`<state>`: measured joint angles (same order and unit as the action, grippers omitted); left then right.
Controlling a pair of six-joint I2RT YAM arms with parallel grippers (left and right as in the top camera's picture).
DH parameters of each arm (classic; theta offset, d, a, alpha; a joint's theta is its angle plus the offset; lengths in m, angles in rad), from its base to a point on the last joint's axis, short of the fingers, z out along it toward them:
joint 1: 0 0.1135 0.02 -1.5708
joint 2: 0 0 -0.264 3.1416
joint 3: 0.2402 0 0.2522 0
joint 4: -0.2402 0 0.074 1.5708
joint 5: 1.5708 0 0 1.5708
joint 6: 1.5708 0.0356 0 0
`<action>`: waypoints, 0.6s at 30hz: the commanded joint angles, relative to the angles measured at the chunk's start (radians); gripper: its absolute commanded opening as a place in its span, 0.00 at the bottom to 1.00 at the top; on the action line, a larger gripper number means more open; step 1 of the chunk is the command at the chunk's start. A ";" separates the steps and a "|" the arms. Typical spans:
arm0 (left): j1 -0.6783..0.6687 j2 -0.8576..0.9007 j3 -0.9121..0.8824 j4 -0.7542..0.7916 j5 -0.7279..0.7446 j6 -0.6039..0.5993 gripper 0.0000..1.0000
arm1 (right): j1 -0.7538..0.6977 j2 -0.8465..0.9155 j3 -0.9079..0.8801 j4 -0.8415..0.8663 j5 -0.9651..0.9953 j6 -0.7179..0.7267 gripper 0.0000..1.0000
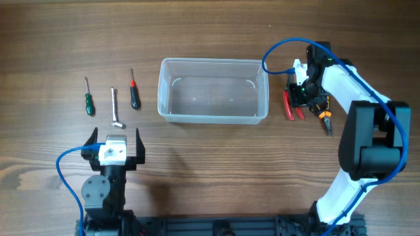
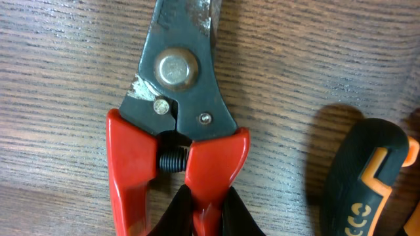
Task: Pack container
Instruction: 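Lower the right gripper and grasp the red-handled shears, then lift the shears with the right gripper and lower into the container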
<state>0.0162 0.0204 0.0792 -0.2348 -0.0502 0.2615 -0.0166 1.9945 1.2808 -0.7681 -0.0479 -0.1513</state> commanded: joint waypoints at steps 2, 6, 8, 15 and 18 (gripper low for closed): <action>0.008 -0.006 -0.007 0.003 0.016 0.019 1.00 | 0.006 0.072 -0.012 -0.027 -0.013 0.004 0.04; 0.008 -0.006 -0.007 0.003 0.016 0.019 1.00 | 0.006 0.051 0.090 -0.090 -0.063 0.006 0.04; 0.008 -0.006 -0.007 0.003 0.016 0.019 1.00 | 0.006 0.012 0.184 -0.136 -0.064 0.019 0.04; 0.008 -0.006 -0.007 0.003 0.016 0.019 1.00 | 0.016 -0.089 0.519 -0.275 -0.020 -0.045 0.04; 0.008 -0.006 -0.007 0.003 0.016 0.019 1.00 | 0.053 -0.130 0.606 -0.322 -0.083 -0.170 0.04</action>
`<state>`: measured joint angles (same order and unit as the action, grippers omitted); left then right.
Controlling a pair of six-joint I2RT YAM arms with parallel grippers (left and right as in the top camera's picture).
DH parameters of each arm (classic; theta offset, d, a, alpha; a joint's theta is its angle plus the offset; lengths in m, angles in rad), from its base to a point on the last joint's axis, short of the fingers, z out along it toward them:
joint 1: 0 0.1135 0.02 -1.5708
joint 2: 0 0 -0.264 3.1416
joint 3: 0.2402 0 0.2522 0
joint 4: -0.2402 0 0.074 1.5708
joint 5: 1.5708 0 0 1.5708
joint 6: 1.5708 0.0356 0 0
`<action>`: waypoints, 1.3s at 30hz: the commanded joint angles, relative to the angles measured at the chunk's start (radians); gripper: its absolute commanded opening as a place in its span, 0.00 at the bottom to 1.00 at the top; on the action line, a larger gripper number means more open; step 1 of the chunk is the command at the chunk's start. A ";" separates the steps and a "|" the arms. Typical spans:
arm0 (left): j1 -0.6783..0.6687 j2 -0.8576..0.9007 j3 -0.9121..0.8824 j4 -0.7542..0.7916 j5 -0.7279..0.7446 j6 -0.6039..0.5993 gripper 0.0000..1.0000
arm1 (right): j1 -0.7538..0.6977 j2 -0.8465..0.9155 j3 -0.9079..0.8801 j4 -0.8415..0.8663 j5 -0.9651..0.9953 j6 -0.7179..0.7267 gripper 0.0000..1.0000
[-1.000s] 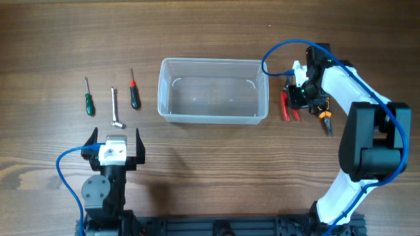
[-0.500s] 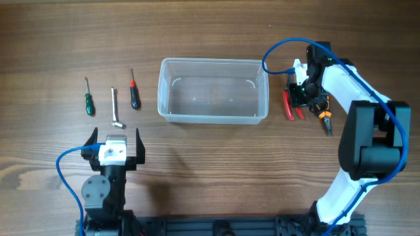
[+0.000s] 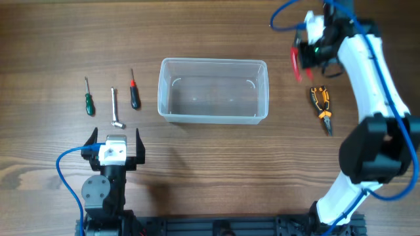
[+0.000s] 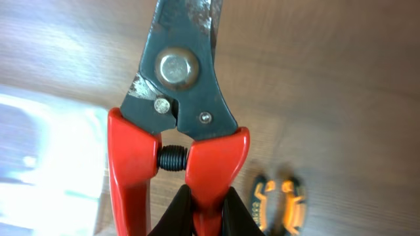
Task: Pack container
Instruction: 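Lift the shears with the right gripper and lower into the container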
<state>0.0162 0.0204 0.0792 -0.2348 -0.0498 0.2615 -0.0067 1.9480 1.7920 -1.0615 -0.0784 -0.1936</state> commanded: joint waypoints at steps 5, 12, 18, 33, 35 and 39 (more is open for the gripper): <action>0.008 -0.006 -0.007 0.003 0.016 0.019 1.00 | 0.221 -0.129 0.116 -0.100 -0.186 -0.369 0.05; 0.008 -0.006 -0.007 0.003 0.016 0.019 1.00 | 0.466 -0.111 0.113 -0.117 -0.166 -0.517 0.08; 0.008 -0.006 -0.007 0.003 0.016 0.019 1.00 | 0.504 -0.046 0.086 -0.040 -0.161 -0.518 0.04; 0.008 -0.006 -0.007 0.003 0.016 0.020 1.00 | 0.504 0.311 -0.021 0.010 -0.125 -0.615 0.04; 0.008 -0.006 -0.007 0.003 0.016 0.019 1.00 | 0.504 0.320 -0.021 0.010 -0.125 -0.615 0.04; 0.008 -0.006 -0.007 0.003 0.016 0.019 1.00 | 0.504 0.320 -0.021 0.009 -0.125 -0.604 0.09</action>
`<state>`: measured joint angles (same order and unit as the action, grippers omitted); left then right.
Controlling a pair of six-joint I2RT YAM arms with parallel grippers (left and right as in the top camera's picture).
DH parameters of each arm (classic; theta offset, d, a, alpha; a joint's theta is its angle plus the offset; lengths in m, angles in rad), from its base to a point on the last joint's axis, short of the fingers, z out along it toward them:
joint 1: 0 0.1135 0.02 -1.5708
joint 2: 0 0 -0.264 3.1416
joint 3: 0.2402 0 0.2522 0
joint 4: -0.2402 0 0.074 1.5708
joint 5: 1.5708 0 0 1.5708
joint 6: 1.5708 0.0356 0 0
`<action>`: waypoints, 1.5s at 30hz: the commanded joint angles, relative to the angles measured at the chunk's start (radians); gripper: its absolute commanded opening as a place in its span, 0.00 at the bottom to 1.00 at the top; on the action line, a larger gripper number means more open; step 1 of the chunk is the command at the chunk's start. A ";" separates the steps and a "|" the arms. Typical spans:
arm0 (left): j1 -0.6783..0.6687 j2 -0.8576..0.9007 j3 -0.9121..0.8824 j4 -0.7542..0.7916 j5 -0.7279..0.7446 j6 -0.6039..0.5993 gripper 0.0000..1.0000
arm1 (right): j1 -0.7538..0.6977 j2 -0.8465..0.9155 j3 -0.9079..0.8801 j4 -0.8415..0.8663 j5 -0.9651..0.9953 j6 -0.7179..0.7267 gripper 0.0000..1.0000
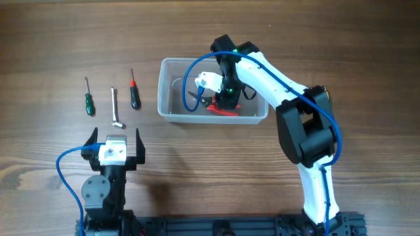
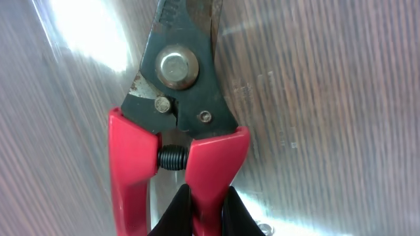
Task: Pack container
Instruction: 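Lift the shears with the right gripper and lower into the container, then open the right gripper and move it to the orange pliers, then grasp the orange-black INGCO pliers with the right gripper and lift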
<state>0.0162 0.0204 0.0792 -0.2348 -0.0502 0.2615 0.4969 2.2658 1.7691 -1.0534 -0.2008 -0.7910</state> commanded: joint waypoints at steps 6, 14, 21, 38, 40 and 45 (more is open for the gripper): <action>0.008 -0.006 -0.007 0.003 0.016 0.019 1.00 | 0.000 0.000 0.006 0.002 -0.002 0.053 0.43; 0.008 -0.006 -0.007 0.003 0.016 0.019 1.00 | 0.000 -0.105 0.127 -0.018 -0.003 0.274 0.36; 0.008 -0.006 -0.007 0.003 0.016 0.019 1.00 | -0.031 -0.307 0.260 -0.126 0.167 0.569 0.33; 0.008 -0.006 -0.007 0.003 0.016 0.020 1.00 | -0.592 -0.355 -0.101 -0.105 0.245 0.600 0.24; 0.008 -0.005 -0.007 0.003 0.016 0.019 1.00 | -0.606 -0.355 -0.195 -0.051 0.244 0.570 0.25; 0.008 -0.005 -0.007 0.003 0.016 0.019 1.00 | -0.608 -0.355 -0.372 0.078 0.203 0.551 0.26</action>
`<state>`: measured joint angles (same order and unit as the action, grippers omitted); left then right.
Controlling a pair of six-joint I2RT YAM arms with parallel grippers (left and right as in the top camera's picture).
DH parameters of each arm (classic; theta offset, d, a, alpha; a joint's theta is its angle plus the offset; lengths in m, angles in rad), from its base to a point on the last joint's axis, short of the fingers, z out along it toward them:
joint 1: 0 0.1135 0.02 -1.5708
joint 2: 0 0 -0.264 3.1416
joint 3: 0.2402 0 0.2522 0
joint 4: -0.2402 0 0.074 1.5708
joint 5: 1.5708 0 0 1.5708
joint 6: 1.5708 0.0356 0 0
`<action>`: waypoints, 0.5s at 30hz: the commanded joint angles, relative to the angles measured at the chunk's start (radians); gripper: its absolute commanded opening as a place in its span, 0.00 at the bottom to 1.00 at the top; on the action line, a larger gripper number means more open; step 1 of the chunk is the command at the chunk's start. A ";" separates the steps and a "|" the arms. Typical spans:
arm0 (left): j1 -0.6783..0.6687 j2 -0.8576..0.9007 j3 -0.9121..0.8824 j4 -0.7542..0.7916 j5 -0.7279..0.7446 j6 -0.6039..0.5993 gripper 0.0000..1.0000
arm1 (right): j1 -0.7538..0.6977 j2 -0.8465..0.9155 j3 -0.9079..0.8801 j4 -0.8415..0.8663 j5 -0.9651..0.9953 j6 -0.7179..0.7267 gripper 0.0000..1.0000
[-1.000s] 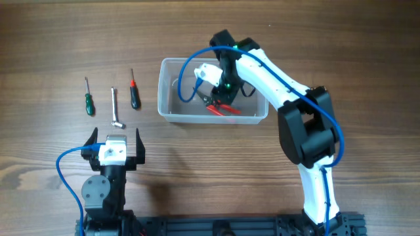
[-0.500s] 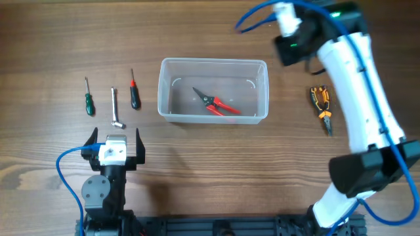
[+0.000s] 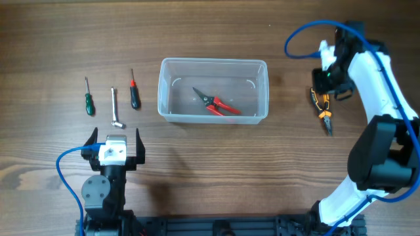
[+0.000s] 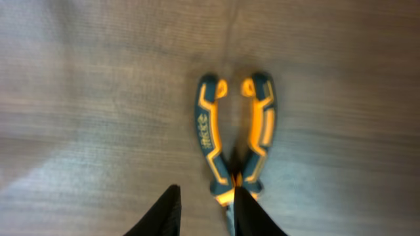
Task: Pack container
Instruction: 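Grasp the orange-black INGCO pliers with the right gripper and lift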
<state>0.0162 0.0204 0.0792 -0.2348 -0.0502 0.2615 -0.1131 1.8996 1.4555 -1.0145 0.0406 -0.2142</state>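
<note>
The clear plastic container (image 3: 164, 105) stands mid-table, and the red-handled cutters (image 3: 218, 104) lie inside it. Black-and-orange pliers (image 3: 322, 107) (image 4: 235, 141) rest on the wood to the container's right. My right gripper (image 3: 326, 84) (image 4: 205, 211) hovers just above them, open and empty, its fingertips near the pliers' pivot. A green screwdriver (image 3: 88, 98), a metal hex key (image 3: 115, 109) and a red-and-black screwdriver (image 3: 134, 92) lie left of the container. My left gripper (image 3: 115, 145) is parked at the front left, open.
The right arm's blue cable (image 3: 305, 36) loops above the table at the far right. The left arm's base (image 3: 102, 190) sits at the front edge.
The cutters were let go and now lie in the container. My right gripper has left the container, opened, and moved right to above the black-and-orange pliers.
My right gripper was shut on the red cutters on the table to the right of the container. It then held them raised at the far right, then inside the container. Now the cutters lie there, and the gripper is open over the pliers. The left arm never moved.
</note>
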 commanded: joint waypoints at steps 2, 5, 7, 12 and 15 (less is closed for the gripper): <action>0.008 -0.005 -0.007 0.003 0.016 0.019 1.00 | 0.002 0.011 -0.092 0.069 -0.038 -0.029 0.26; 0.008 -0.005 -0.007 0.003 0.016 0.019 1.00 | 0.001 0.011 -0.157 0.125 -0.037 -0.051 0.27; 0.008 -0.005 -0.007 0.003 0.016 0.019 1.00 | 0.001 0.011 -0.200 0.171 -0.036 -0.075 0.30; 0.008 -0.005 -0.007 0.003 0.016 0.019 1.00 | 0.001 0.012 -0.224 0.218 0.015 -0.092 0.38; 0.008 -0.005 -0.007 0.003 0.016 0.019 1.00 | 0.001 0.012 -0.224 0.231 0.029 -0.104 0.39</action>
<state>0.0162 0.0204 0.0792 -0.2348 -0.0502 0.2615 -0.1131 1.8999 1.2366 -0.7986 0.0345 -0.2897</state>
